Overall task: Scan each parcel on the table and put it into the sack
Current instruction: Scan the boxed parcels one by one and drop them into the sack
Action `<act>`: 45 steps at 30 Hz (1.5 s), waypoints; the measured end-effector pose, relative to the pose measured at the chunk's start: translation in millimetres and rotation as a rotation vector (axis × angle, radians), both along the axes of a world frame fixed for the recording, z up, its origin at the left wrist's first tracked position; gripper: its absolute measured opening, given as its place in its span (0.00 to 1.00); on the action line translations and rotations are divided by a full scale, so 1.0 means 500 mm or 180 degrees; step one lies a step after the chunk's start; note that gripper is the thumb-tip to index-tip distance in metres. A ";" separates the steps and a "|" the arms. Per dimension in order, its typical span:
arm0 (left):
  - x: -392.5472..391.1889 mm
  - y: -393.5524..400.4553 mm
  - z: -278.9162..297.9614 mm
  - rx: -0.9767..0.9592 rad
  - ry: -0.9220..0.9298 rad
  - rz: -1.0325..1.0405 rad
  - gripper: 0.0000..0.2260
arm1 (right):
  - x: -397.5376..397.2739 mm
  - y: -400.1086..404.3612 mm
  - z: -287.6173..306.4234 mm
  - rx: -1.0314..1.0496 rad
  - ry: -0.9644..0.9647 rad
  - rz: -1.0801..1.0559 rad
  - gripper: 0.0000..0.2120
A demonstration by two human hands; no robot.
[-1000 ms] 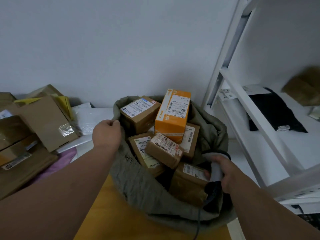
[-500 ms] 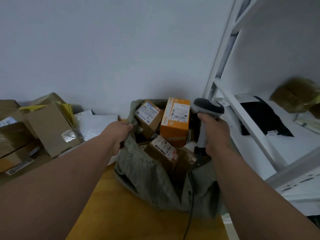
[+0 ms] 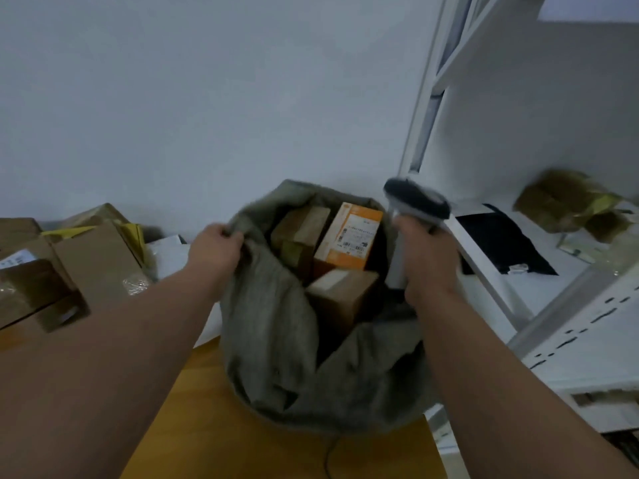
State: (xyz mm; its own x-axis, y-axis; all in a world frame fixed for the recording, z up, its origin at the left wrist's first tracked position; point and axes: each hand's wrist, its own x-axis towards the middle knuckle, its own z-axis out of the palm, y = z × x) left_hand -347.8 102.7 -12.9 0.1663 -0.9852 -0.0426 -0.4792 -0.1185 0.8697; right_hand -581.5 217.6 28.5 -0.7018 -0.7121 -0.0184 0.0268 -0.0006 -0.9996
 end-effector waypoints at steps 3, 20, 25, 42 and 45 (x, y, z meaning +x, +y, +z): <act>0.034 0.038 -0.080 0.0753 -0.0059 0.0097 0.25 | -0.003 0.019 -0.066 0.0732 -0.0363 0.0051 0.07; -0.006 0.174 -0.123 0.0595 -0.4366 -0.3494 0.44 | -0.033 0.111 -0.113 0.0511 -0.0209 -0.0921 0.06; 0.049 0.191 -0.093 0.1488 -0.4940 -0.2912 0.40 | -0.018 0.147 -0.148 0.0994 -0.0178 -0.1122 0.19; 0.214 0.263 -0.072 -0.1042 -0.3579 -0.1790 0.19 | 0.290 0.218 -0.134 0.0910 -0.0145 -0.0389 0.12; 0.237 0.262 -0.064 -0.0892 -0.3193 -0.1564 0.18 | 0.339 0.205 -0.142 0.0954 -0.0104 -0.0003 0.16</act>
State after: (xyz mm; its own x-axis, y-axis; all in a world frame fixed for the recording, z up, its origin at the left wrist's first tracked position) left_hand -229.5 233.7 -45.0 -0.4031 -0.9070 0.1224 -0.9113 0.4100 0.0372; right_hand -412.1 320.0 -42.8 -0.6981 -0.6708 -0.2502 0.0591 0.2943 -0.9539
